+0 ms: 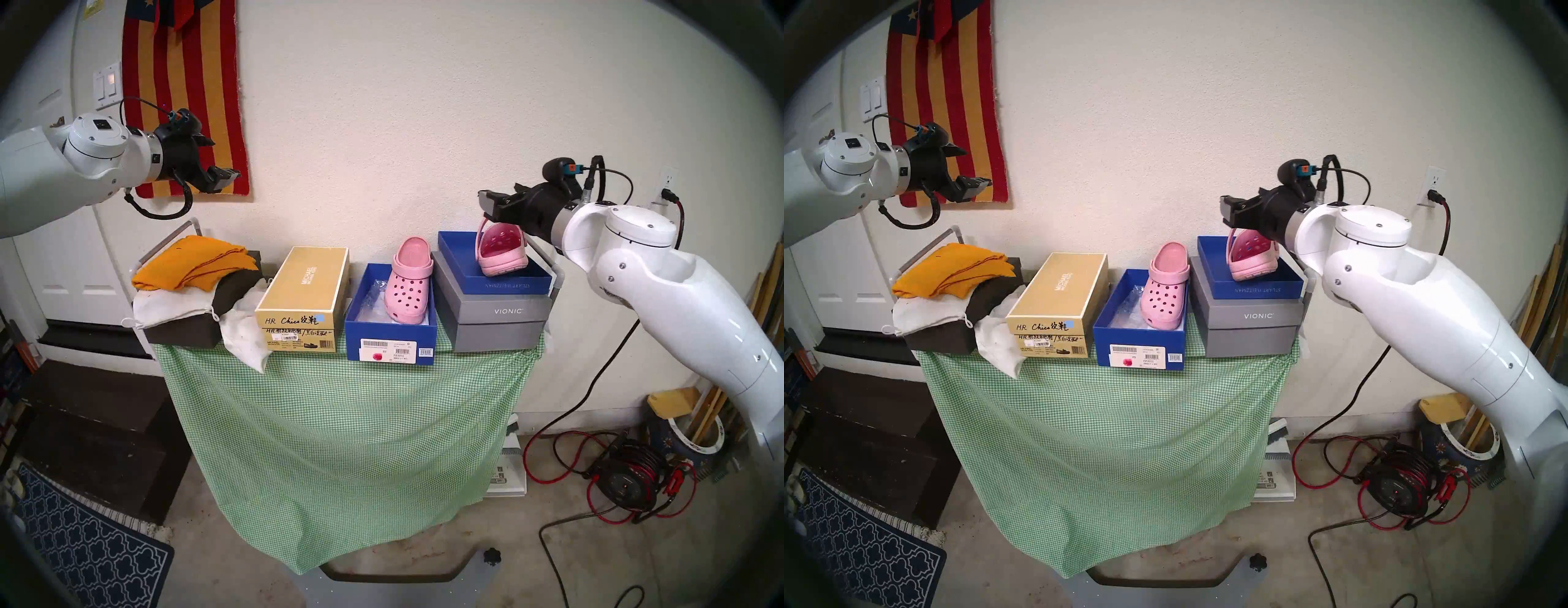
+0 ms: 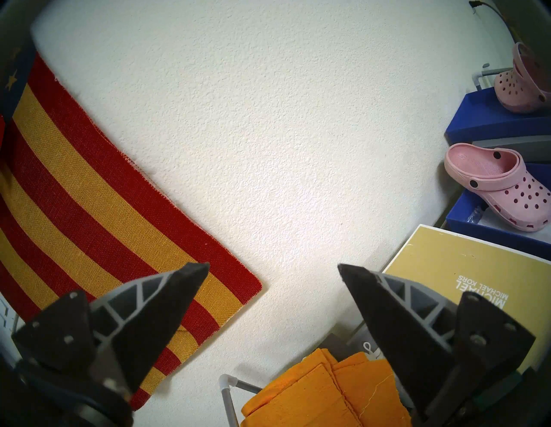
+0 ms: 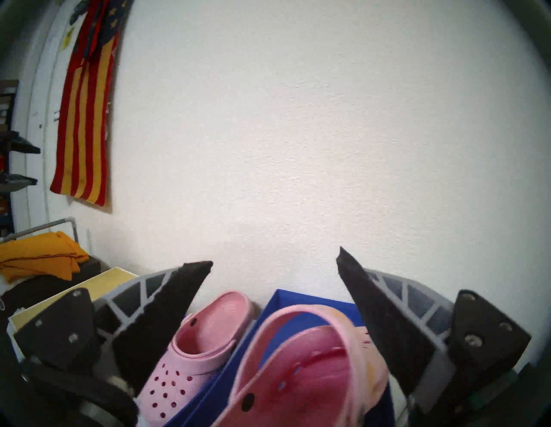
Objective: Take shoe out of the box
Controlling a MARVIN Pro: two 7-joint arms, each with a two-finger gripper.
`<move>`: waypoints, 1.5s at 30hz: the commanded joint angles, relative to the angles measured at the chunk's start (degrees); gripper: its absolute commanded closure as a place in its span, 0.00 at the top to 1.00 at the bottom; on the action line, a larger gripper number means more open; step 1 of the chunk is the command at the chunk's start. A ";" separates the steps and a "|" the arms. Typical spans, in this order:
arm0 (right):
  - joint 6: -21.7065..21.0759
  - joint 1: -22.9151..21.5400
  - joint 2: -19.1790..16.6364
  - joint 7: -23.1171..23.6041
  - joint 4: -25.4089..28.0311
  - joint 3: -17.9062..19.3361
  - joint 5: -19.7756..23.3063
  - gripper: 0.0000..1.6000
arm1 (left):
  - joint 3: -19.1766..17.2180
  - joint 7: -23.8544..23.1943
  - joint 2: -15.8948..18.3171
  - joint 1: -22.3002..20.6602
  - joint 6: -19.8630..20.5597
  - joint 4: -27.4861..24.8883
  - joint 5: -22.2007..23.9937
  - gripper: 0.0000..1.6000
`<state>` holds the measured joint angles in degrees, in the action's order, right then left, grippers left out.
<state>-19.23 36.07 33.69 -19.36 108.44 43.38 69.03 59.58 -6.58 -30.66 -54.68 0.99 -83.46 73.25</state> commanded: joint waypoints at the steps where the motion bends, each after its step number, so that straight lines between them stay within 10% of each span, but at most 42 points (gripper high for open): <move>1: -5.02 -5.32 5.86 4.90 -3.29 -2.35 -1.13 1.00 | 0.02 -0.08 0.00 -0.07 0.05 0.00 -0.06 1.00; 17: 1.02 -7.20 9.78 -0.98 -8.39 -0.46 -8.05 1.00 | 0.03 -0.08 0.00 -0.08 0.05 0.00 -0.07 1.00; 22: 0.53 -6.58 9.46 -1.81 -8.30 0.10 -7.44 1.00 | -1.84 -4.90 4.33 1.83 -7.48 1.08 -7.84 1.00; 23: 0.21 -6.58 9.16 -1.10 -8.48 -0.19 -7.62 1.00 | -5.28 -0.83 -5.26 -1.72 -4.23 4.88 -3.39 1.00; 30: 0.21 -6.04 8.99 -1.64 -9.14 -0.12 -7.69 1.00 | -9.18 -3.73 -3.67 -2.51 -5.51 4.41 -5.02 1.00; 45: 0.24 -4.70 7.60 -2.98 -10.51 0.47 -7.92 1.00 | -17.84 -7.86 -12.10 1.10 -7.30 6.68 -3.47 1.00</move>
<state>-18.95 31.01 42.26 -21.99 97.92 43.49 60.90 44.18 -13.21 -37.79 -55.81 -5.50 -77.47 69.11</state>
